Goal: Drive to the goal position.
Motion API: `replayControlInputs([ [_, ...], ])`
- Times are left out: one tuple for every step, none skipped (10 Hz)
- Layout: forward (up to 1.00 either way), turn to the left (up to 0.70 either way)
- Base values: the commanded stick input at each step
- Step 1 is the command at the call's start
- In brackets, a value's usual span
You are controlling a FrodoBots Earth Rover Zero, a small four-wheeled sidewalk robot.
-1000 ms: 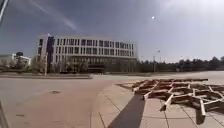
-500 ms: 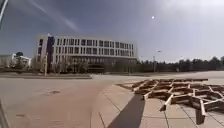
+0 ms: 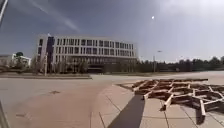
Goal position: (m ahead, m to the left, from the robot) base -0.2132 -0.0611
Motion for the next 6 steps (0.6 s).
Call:
replayControlInputs([
  [0.05, 0.00],
  [0.05, 0.00],
  [0.04, 0.00],
  [0.04, 0.00],
  [0.04, 0.00],
  [0.05, 0.00],
])
